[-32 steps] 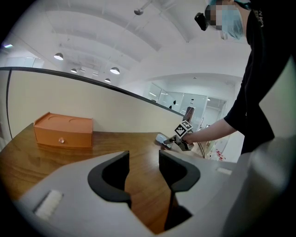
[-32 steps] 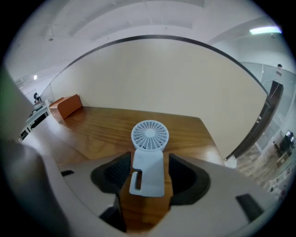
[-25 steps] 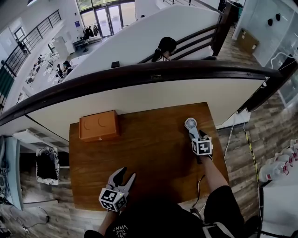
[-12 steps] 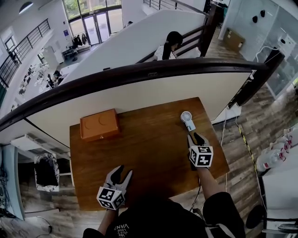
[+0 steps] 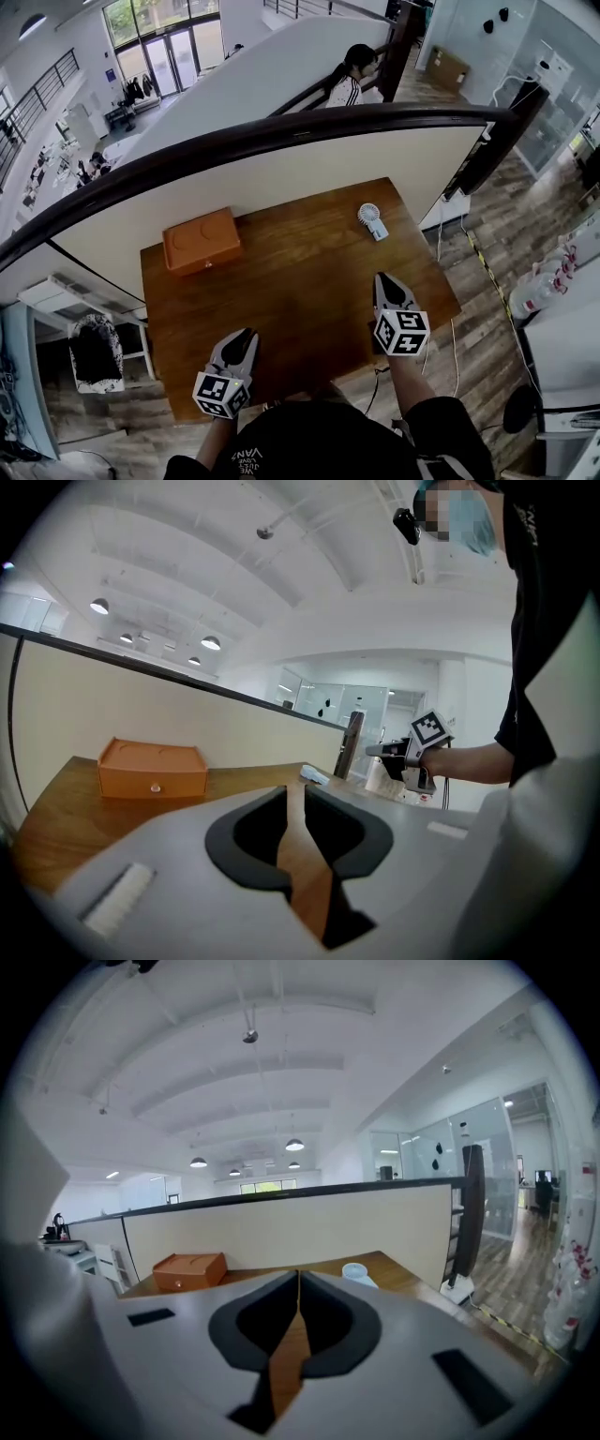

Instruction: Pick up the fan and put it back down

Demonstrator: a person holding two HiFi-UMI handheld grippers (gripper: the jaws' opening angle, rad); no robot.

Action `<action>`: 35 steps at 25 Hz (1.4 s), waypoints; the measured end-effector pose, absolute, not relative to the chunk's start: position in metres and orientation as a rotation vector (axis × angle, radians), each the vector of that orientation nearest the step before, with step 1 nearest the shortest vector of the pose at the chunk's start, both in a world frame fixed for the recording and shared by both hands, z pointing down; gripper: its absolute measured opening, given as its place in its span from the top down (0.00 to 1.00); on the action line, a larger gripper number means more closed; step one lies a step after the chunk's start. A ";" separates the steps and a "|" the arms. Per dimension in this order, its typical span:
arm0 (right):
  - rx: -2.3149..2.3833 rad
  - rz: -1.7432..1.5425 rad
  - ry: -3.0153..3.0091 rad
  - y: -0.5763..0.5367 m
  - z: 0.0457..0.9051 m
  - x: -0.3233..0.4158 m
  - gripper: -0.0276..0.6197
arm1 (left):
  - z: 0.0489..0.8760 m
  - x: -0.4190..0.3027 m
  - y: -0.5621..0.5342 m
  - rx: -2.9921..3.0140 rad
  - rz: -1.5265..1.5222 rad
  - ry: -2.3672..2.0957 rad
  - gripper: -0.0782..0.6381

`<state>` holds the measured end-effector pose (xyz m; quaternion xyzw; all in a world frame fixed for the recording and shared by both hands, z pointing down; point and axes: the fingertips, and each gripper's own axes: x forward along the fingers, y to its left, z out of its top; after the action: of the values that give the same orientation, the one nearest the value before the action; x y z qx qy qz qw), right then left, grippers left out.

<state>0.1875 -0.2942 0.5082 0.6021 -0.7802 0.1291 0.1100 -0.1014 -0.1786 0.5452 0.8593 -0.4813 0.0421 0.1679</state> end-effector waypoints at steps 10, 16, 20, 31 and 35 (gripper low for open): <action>1.847 0.434 -2.396 -0.215 0.479 0.138 0.94 | 0.519 -0.118 -0.153 2.555 0.077 -1.293 0.88; 1.869 0.457 -2.410 -0.172 0.479 0.116 0.94 | 0.510 -0.126 -0.132 2.604 0.082 -1.242 0.88; 1.877 0.476 -2.407 -0.146 0.484 0.104 0.94 | 0.512 -0.130 -0.116 2.627 0.094 -1.202 0.88; 1.869 0.494 -2.368 -0.089 0.501 0.080 0.94 | 0.519 -0.133 -0.080 2.659 0.090 -1.125 0.88; 1.850 0.485 -2.361 -0.077 0.504 0.072 0.94 | 0.519 -0.135 -0.070 2.662 0.081 -1.117 0.88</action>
<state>0.0724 -0.0766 0.5040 0.6081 -0.7760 0.1595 0.0515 -0.1349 -0.0704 0.5192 0.9144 -0.3836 0.0280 0.1265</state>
